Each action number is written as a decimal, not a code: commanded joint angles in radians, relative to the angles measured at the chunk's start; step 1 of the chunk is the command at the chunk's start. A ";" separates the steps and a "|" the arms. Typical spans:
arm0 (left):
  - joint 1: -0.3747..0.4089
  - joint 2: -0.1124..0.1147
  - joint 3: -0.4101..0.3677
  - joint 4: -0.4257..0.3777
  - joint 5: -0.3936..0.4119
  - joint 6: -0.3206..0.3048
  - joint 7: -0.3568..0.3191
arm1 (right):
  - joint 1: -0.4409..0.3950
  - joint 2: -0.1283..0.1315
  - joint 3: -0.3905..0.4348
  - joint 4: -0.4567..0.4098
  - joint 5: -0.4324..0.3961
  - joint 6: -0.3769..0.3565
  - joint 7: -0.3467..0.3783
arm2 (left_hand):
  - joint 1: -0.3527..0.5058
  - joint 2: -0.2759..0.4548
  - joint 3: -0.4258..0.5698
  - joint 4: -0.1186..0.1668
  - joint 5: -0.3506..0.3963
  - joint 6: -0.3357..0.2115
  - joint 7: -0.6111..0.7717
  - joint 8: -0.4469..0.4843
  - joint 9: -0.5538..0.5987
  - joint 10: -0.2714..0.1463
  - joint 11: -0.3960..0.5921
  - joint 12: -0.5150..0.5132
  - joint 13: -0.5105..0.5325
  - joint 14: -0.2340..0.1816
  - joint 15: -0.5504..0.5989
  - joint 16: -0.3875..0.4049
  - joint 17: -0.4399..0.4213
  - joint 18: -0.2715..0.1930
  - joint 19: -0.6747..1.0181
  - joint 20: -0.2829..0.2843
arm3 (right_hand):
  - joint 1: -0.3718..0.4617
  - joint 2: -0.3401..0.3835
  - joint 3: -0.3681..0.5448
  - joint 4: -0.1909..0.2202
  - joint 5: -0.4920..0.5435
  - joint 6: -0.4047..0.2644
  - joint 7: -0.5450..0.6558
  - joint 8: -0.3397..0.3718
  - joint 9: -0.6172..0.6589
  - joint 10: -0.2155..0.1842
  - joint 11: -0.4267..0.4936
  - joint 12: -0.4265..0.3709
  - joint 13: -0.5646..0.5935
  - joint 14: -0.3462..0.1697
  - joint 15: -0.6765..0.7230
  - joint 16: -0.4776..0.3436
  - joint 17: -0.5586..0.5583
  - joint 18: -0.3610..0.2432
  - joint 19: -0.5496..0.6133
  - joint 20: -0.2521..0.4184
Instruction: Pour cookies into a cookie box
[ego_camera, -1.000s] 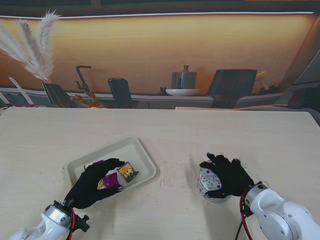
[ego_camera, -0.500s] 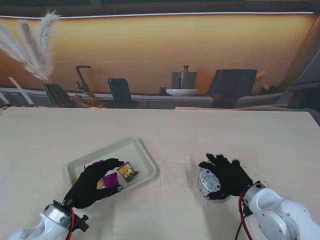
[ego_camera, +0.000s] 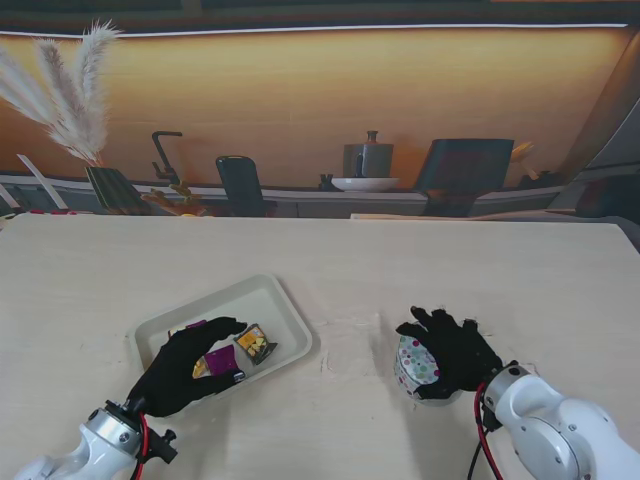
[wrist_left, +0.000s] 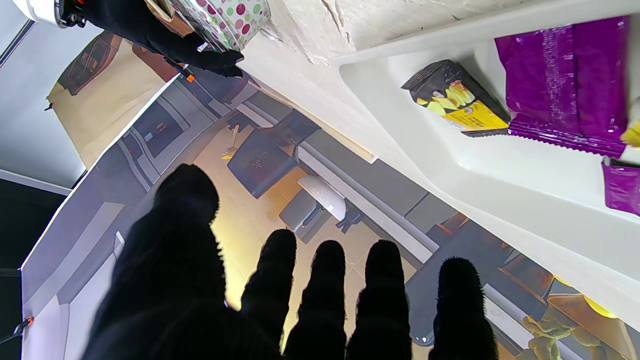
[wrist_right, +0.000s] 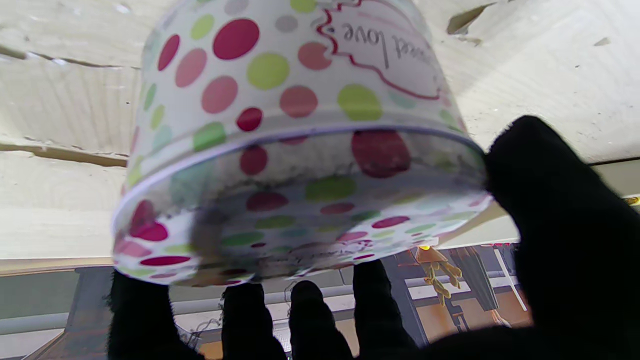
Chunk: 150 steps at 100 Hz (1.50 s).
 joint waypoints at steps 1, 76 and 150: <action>0.007 -0.003 -0.003 -0.009 -0.003 0.004 -0.018 | -0.010 -0.003 -0.005 0.017 0.005 0.001 0.016 | -0.004 0.006 -0.004 0.010 0.010 -0.017 -0.017 -0.001 0.016 -0.013 -0.011 0.002 0.017 -0.001 0.009 0.011 0.002 0.017 0.014 0.014 | 0.071 0.037 0.157 0.028 0.034 0.052 0.073 -0.004 0.005 0.020 0.029 0.002 0.072 0.005 0.120 0.039 0.048 -0.019 0.079 -0.020; 0.010 -0.001 -0.013 -0.016 -0.011 0.017 -0.035 | -0.038 -0.009 0.022 -0.007 0.018 -0.009 -0.011 | 0.000 0.010 -0.005 0.010 0.023 -0.017 -0.013 0.002 0.015 -0.011 -0.015 0.000 0.019 0.001 0.018 0.017 0.004 0.017 0.048 0.029 | 0.094 0.026 0.215 0.022 0.108 0.110 0.187 -0.075 0.018 0.068 0.248 0.082 0.208 -0.010 0.237 0.106 0.195 -0.061 0.192 0.156; 0.006 -0.001 -0.015 -0.012 -0.010 0.019 -0.033 | -0.079 -0.020 0.069 -0.051 0.001 -0.041 -0.093 | 0.002 0.011 -0.007 0.010 0.027 -0.022 -0.012 0.004 -0.001 -0.013 -0.023 -0.003 0.006 -0.007 0.004 0.014 0.001 0.017 0.048 0.026 | 0.097 0.011 0.235 0.017 0.140 0.113 0.217 -0.083 0.024 0.064 0.304 0.104 0.237 0.001 0.270 0.123 0.232 -0.070 0.216 0.225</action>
